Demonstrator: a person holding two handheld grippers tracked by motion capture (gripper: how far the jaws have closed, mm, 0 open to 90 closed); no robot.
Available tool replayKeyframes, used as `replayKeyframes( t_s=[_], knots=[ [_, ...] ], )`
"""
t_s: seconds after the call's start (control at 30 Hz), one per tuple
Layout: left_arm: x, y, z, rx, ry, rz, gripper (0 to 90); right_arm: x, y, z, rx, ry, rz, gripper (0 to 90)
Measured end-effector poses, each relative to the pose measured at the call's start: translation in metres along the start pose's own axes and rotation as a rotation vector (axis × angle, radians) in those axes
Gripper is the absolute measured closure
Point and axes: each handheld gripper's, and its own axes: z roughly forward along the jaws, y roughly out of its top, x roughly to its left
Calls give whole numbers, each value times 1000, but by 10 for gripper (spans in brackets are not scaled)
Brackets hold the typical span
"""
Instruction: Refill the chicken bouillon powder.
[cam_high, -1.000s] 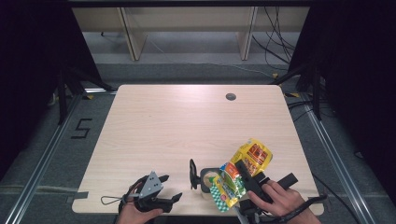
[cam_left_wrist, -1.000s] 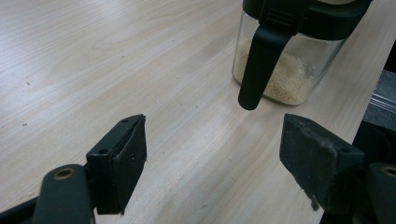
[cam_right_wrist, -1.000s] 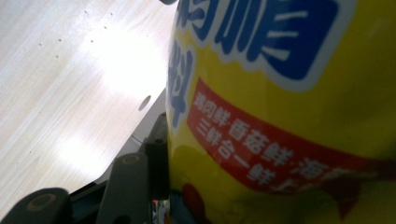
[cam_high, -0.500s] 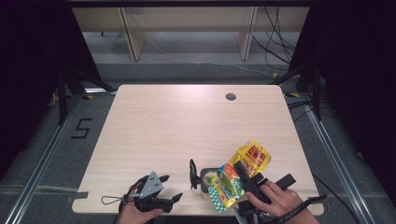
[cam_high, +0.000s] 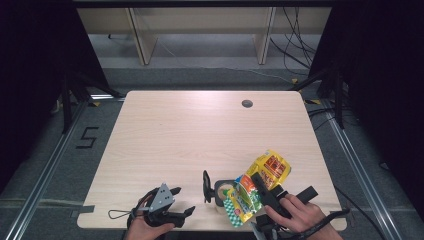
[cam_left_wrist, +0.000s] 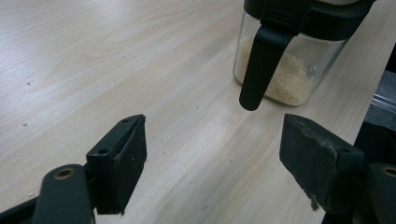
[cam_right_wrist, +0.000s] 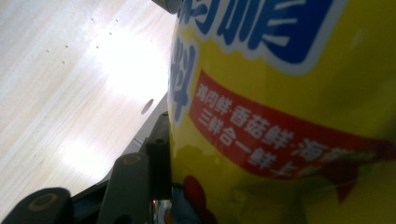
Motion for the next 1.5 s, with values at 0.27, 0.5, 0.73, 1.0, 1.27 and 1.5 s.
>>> replayKeyframes(
  t_s=[0.27, 0.5, 0.73, 1.0, 1.27, 1.5],
  knots=[
    [-1, 0, 0, -7, -2, -17, 228, -2, -1, -1, -5, 25, 5, 536],
    [0, 1, 0, -1, -6, -8, 228, -2, -1, -2, -6, -7, 9, 537],
    [-1, 0, 0, -17, -12, -16, 228, -2, -1, -2, -13, 1, 7, 537],
    [-2, 0, 0, -11, -9, -34, 228, -1, -3, -2, -6, 2, 11, 538],
    [-2, 0, 1, -17, -8, -34, 228, -1, -5, -2, 4, 2, 17, 538],
    [-2, 0, -1, -5, -4, -37, 228, -1, -3, -2, -11, -2, 22, 541]
  ],
)
